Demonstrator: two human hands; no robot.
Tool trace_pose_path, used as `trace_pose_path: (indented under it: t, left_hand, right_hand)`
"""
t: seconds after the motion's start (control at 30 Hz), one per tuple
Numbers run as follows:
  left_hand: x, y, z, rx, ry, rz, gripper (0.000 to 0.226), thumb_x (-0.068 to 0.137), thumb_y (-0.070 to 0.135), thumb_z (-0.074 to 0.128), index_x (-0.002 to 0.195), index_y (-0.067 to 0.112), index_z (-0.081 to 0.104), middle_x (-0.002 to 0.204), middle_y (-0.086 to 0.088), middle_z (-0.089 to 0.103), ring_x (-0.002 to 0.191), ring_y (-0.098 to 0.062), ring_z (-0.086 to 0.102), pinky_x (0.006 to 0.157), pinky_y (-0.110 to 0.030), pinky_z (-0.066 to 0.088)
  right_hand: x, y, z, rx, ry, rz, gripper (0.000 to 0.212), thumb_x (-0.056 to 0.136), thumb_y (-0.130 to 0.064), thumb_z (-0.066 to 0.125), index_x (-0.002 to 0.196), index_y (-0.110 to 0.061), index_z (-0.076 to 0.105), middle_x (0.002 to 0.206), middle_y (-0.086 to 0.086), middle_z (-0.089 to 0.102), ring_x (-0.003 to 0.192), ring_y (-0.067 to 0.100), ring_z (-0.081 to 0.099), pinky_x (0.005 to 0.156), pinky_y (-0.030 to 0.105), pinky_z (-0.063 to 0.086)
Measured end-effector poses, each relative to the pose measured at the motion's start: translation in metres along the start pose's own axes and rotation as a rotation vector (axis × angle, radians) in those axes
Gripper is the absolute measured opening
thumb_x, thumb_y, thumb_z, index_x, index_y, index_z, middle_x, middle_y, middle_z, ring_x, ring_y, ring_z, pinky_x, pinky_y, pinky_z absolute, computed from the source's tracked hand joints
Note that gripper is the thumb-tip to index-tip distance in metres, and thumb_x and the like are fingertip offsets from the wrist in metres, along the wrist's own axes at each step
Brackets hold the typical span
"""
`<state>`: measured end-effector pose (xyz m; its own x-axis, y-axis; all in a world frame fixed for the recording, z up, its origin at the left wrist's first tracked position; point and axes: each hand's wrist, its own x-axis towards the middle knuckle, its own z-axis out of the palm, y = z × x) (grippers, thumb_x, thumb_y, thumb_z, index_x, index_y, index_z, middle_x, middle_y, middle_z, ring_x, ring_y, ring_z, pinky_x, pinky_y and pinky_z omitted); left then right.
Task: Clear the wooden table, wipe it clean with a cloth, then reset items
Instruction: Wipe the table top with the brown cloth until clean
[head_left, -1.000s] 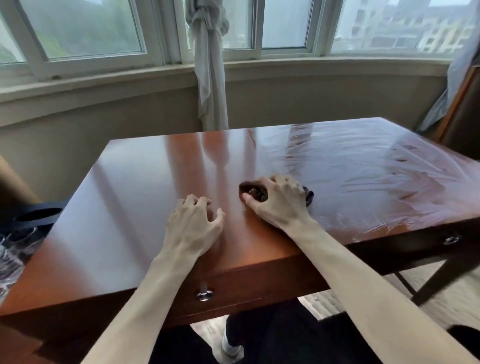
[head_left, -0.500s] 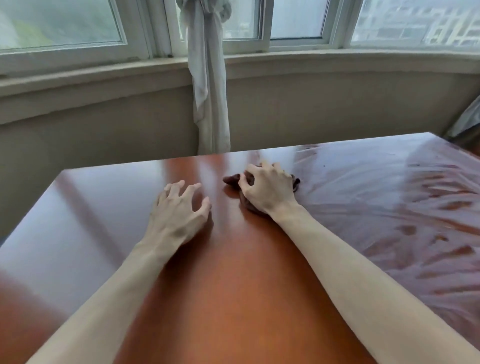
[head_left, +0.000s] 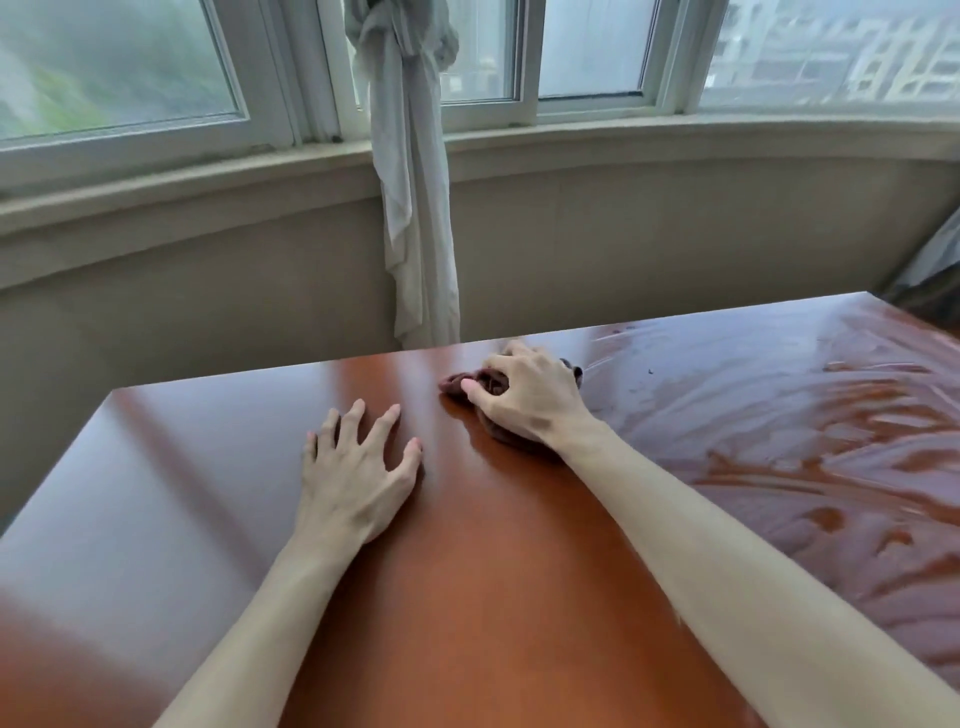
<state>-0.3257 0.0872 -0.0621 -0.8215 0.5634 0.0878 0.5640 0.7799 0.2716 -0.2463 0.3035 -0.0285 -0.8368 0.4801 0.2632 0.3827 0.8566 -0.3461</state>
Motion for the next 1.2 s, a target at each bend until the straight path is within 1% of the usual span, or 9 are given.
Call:
trace_pose_path:
  t: [0.13, 0.3, 0.4, 0.5, 0.63, 0.87, 1.0, 1.1, 1.2]
  left_hand:
    - [-0.004, 0.001, -0.006, -0.029, -0.037, -0.007, 0.062, 0.098, 0.064, 0.033, 0.155, 0.042, 0.030, 0.166, -0.002, 0.021, 0.152, -0.028, 0.014, 0.124, -0.046, 0.010]
    - [-0.006, 0.002, -0.008, -0.022, -0.059, -0.007, 0.063, 0.098, 0.064, 0.032, 0.156, 0.041, 0.030, 0.167, -0.003, 0.019, 0.152, -0.031, 0.014, 0.124, -0.047, 0.009]
    - [-0.004, -0.001, -0.007, -0.020, -0.056, 0.003, 0.063, 0.098, 0.064, 0.032, 0.156, 0.041, 0.029, 0.167, -0.003, 0.018, 0.153, -0.030, 0.011, 0.124, -0.047, 0.008]
    - [0.000, -0.004, -0.002, -0.015, -0.043, 0.015, 0.063, 0.098, 0.064, 0.032, 0.157, 0.041, 0.027, 0.167, -0.003, 0.017, 0.154, -0.029, 0.010, 0.124, -0.046, 0.007]
    - [0.003, -0.007, 0.004, -0.006, -0.019, 0.021, 0.063, 0.098, 0.064, 0.031, 0.157, 0.043, 0.025, 0.167, -0.002, 0.017, 0.154, -0.026, 0.008, 0.125, -0.045, 0.006]
    - [0.006, -0.008, 0.009, 0.029, 0.008, 0.019, 0.068, 0.093, 0.069, 0.020, 0.156, 0.045, 0.021, 0.166, 0.003, 0.014, 0.154, -0.024, 0.005, 0.125, -0.045, 0.007]
    - [0.002, -0.006, 0.005, 0.013, -0.009, 0.008, 0.064, 0.096, 0.067, 0.026, 0.156, 0.045, 0.022, 0.166, 0.003, 0.015, 0.154, -0.024, 0.005, 0.125, -0.046, 0.007]
    - [0.002, -0.004, 0.004, 0.006, -0.019, 0.009, 0.063, 0.097, 0.066, 0.029, 0.156, 0.044, 0.024, 0.166, 0.000, 0.018, 0.153, -0.026, 0.008, 0.124, -0.047, 0.007]
    - [0.001, -0.004, 0.002, 0.004, -0.041, 0.012, 0.064, 0.096, 0.067, 0.028, 0.156, 0.044, 0.024, 0.166, -0.003, 0.018, 0.153, -0.029, 0.010, 0.124, -0.048, 0.007]
  right_hand:
    - [-0.110, -0.017, -0.017, 0.083, 0.088, -0.045, 0.031, 0.087, -0.061, 0.062, 0.087, -0.032, 0.071, 0.091, -0.012, 0.059, 0.095, 0.019, 0.056, 0.084, 0.035, 0.046]
    - [-0.196, -0.026, -0.028, 0.037, 0.149, -0.139, 0.038, 0.082, -0.058, 0.060, 0.114, -0.041, 0.070, 0.110, -0.011, 0.060, 0.107, 0.018, 0.055, 0.097, 0.035, 0.047]
    - [-0.179, -0.029, -0.025, -0.010, 0.127, -0.099, 0.041, 0.080, -0.060, 0.051, 0.108, -0.041, 0.073, 0.109, -0.009, 0.062, 0.107, 0.021, 0.056, 0.100, 0.040, 0.047]
    - [-0.123, -0.023, -0.013, -0.068, 0.084, -0.054, 0.039, 0.081, -0.060, 0.051, 0.100, -0.034, 0.073, 0.098, -0.007, 0.063, 0.098, 0.025, 0.058, 0.086, 0.038, 0.049]
    - [-0.019, -0.010, 0.011, -0.091, 0.089, 0.008, 0.031, 0.084, -0.054, 0.060, 0.087, -0.024, 0.065, 0.092, -0.003, 0.059, 0.098, 0.030, 0.056, 0.072, 0.035, 0.035]
    - [0.122, 0.008, 0.046, -0.084, 0.135, 0.072, 0.038, 0.084, -0.054, 0.058, 0.101, -0.024, 0.075, 0.106, 0.003, 0.067, 0.107, 0.034, 0.059, 0.085, 0.040, 0.044]
    - [0.101, 0.003, 0.040, -0.092, 0.150, 0.070, 0.038, 0.084, -0.055, 0.057, 0.095, -0.022, 0.072, 0.100, 0.003, 0.063, 0.101, 0.034, 0.056, 0.082, 0.041, 0.043]
    - [0.029, -0.007, 0.026, -0.095, 0.129, -0.006, 0.033, 0.084, -0.053, 0.056, 0.085, -0.022, 0.066, 0.095, 0.000, 0.059, 0.093, 0.032, 0.055, 0.074, 0.036, 0.038]
    - [-0.068, -0.020, 0.005, -0.065, 0.115, -0.091, 0.033, 0.084, -0.054, 0.052, 0.085, -0.025, 0.065, 0.092, -0.003, 0.059, 0.089, 0.029, 0.054, 0.077, 0.039, 0.048]
